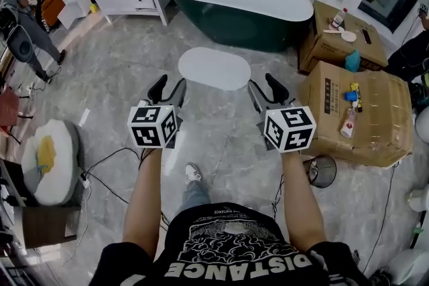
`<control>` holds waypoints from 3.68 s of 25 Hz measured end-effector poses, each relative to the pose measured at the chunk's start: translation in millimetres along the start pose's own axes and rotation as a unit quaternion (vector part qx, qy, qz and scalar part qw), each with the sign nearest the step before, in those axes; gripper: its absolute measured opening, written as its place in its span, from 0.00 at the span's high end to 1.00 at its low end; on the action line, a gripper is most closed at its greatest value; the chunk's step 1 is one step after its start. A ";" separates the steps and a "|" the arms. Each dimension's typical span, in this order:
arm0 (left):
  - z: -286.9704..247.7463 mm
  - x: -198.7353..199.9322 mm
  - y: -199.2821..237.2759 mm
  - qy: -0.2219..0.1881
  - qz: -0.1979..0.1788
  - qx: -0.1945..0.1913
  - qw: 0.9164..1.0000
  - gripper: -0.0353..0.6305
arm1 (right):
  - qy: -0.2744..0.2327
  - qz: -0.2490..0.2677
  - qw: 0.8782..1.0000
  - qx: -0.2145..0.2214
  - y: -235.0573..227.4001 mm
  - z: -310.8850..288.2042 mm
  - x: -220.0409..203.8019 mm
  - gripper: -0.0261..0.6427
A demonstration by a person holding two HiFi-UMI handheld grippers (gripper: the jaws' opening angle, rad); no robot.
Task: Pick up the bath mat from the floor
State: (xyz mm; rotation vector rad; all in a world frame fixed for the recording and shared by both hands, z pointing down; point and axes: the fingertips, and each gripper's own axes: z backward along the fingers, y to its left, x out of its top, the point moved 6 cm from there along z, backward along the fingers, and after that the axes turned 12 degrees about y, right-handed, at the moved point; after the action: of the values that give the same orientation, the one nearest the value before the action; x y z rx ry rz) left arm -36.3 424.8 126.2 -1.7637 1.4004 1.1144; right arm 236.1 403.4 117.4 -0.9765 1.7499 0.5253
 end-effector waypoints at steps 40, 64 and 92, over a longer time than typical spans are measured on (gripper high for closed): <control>-309.3 145.1 251.3 0.024 -0.032 -0.076 0.996 0.55 | -0.001 -0.069 0.991 -0.115 -102.9 -324.5 123.9 0.57; -494.2 240.6 260.5 0.050 -0.029 -0.071 0.996 0.53 | 0.025 -0.072 0.991 -0.108 -256.0 -449.7 192.3 0.57; -649.6 260.4 395.1 0.099 -0.058 -0.140 0.984 0.51 | 0.088 -0.110 0.970 -0.200 -276.3 -582.6 195.8 0.54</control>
State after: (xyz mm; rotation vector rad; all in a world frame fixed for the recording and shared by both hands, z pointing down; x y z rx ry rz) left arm -244.7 -347.6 202.0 -2.1775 1.2811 1.1426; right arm 102.1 -253.2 188.7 -1.5211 1.6937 0.6791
